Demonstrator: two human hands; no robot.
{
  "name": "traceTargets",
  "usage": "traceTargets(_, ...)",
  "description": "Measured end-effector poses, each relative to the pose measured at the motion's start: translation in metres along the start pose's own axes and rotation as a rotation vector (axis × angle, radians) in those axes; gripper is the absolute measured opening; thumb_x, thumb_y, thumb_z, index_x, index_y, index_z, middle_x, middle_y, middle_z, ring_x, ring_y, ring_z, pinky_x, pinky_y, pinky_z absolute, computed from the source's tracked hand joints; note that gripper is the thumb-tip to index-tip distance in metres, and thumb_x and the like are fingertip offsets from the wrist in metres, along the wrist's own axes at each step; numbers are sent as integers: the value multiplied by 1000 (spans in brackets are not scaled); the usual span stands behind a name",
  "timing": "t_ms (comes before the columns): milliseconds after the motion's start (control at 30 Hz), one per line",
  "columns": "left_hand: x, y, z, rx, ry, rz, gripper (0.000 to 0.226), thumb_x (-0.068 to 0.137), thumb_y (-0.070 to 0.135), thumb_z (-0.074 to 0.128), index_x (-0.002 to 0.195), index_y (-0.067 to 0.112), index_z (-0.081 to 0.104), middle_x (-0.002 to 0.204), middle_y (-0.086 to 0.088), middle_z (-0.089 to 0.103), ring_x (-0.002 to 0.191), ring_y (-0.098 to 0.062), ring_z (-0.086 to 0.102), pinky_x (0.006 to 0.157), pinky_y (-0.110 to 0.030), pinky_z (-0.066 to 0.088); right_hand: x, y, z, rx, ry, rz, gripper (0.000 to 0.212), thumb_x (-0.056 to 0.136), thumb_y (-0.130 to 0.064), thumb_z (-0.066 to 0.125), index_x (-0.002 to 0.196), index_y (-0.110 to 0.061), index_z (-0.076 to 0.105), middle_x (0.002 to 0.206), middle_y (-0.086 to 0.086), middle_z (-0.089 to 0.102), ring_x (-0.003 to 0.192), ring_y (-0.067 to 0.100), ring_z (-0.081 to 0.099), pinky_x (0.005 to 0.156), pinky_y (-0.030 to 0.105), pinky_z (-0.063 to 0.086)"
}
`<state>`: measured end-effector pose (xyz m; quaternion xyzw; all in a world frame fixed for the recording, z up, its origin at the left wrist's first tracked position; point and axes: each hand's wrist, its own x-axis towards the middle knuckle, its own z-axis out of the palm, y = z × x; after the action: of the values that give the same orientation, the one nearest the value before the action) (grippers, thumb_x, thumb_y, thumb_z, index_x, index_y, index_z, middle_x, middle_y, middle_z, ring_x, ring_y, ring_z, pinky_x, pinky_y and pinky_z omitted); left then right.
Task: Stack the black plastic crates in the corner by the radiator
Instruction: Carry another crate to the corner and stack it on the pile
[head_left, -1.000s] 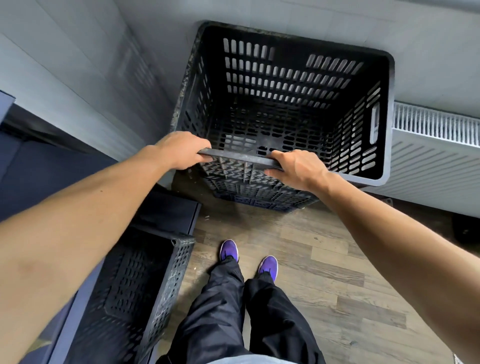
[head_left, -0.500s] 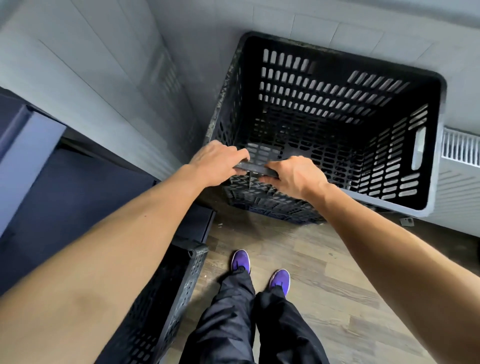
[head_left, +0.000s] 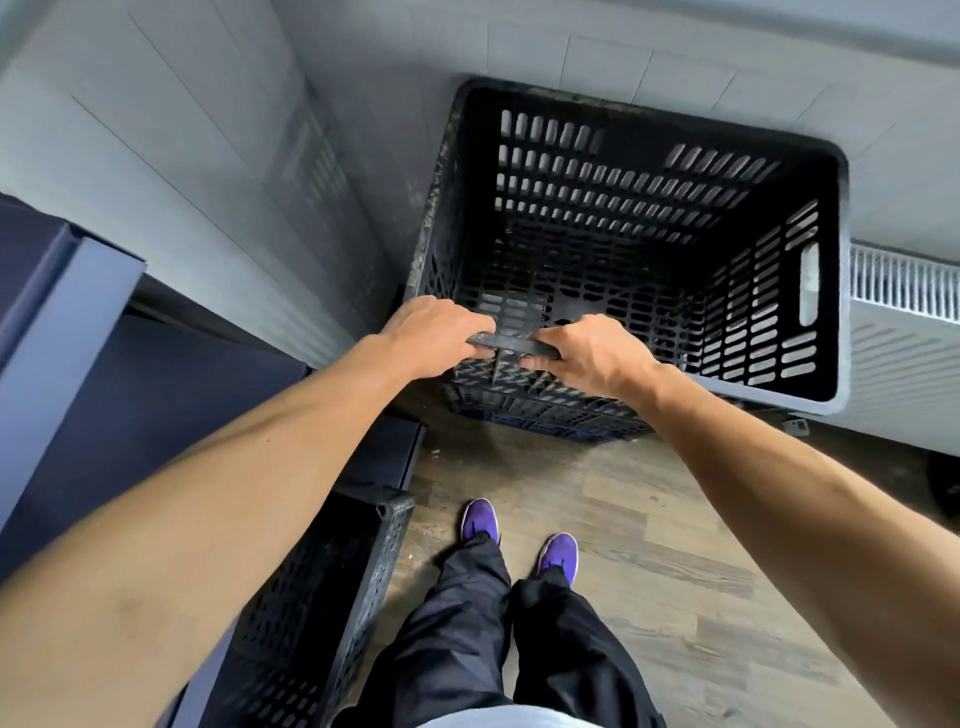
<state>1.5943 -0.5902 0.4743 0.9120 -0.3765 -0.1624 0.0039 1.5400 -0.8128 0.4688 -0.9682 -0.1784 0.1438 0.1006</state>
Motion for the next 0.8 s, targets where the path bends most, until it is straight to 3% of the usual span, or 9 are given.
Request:
traceTargets(200, -9, 1, 10, 20, 69, 21, 34, 97, 51, 46, 113, 23, 58, 90, 2, 67, 82, -26, 62, 70, -35, 42, -2, -3, 6, 4, 2, -34, 41, 94, -56, 49, 114, -23, 64, 82, 3, 73, 71, 28, 65, 63, 34, 51)
traceTargets(333, -8, 1, 9, 21, 66, 14, 35, 98, 53, 42, 108, 22, 55, 86, 2, 62, 78, -24, 60, 76, -37, 42, 0, -2, 3, 8, -2, -32, 40, 94, -54, 50, 115, -22, 65, 81, 1, 72, 68, 25, 63, 61, 31, 46)
traceTargets(500, -6, -3, 10, 81, 83, 69, 36, 97, 55, 40, 108, 23, 54, 86, 3, 62, 78, -25, 63, 66, -33, 40, 2, -1, 3, -3, 2, -39, 41, 94, -54, 50, 116, -22, 64, 79, 1, 71, 62, 24, 57, 60, 30, 46)
traceTargets(667, -5, -7, 4, 89, 48, 106, 36, 97, 49, 43, 122, 25, 55, 100, 3, 68, 92, -24, 65, 70, -37, 48, 0, -2, 4, -57, 33, -46, 42, 95, -55, 45, 115, -21, 61, 78, 4, 70, 59, 22, 46, 59, 33, 44)
traceTargets(800, -2, -7, 0, 108, 4, 91, 36, 97, 51, 41, 122, 28, 54, 105, 3, 69, 95, -26, 65, 65, -34, 42, -1, -2, 5, -80, 46, -55, 42, 96, -56, 43, 111, -21, 59, 71, 1, 63, 58, 24, 48, 56, 32, 42)
